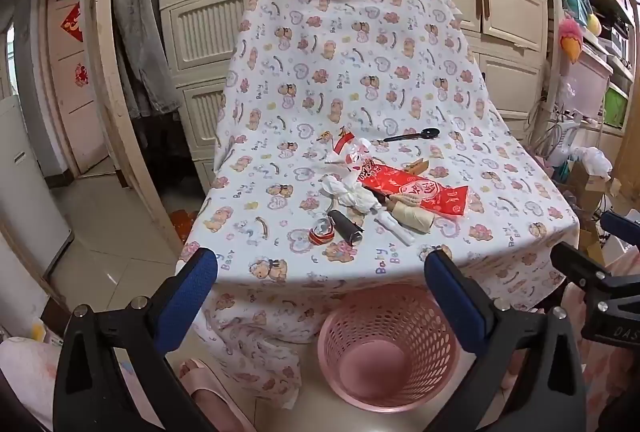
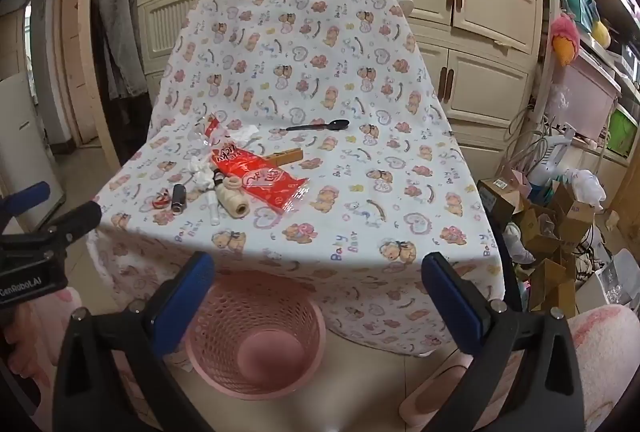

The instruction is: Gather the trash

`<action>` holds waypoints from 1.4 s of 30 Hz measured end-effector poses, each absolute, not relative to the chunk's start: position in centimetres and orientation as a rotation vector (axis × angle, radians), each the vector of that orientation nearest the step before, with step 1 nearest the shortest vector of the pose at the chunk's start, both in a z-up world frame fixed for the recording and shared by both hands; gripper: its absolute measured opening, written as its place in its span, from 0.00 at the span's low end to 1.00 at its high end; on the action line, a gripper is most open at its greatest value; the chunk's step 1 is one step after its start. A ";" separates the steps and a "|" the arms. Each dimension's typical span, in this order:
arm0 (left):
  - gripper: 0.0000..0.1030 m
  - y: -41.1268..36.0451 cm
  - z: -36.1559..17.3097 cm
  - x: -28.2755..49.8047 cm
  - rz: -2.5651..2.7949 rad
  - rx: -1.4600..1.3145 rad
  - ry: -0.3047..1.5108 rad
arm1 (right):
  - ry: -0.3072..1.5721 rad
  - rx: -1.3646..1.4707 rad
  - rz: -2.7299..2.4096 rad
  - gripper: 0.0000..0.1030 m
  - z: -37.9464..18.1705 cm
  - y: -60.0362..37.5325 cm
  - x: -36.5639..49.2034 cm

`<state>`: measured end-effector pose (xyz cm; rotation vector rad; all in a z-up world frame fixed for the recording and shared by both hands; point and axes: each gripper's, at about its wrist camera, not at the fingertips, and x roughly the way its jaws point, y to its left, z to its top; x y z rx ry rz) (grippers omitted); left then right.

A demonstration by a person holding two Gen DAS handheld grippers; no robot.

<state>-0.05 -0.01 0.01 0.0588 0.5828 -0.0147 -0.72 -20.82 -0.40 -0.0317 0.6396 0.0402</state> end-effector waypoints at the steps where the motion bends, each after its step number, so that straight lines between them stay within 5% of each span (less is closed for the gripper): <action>1: 0.99 0.0 0.0 0.0 -0.013 0.061 0.582 | 0.635 -0.036 0.038 1.00 -0.4 -20.8 -0.7; 42: 0.99 0.5 -0.2 0.7 -0.002 0.054 0.600 | 0.649 -0.057 0.049 1.00 -0.7 -20.4 -0.5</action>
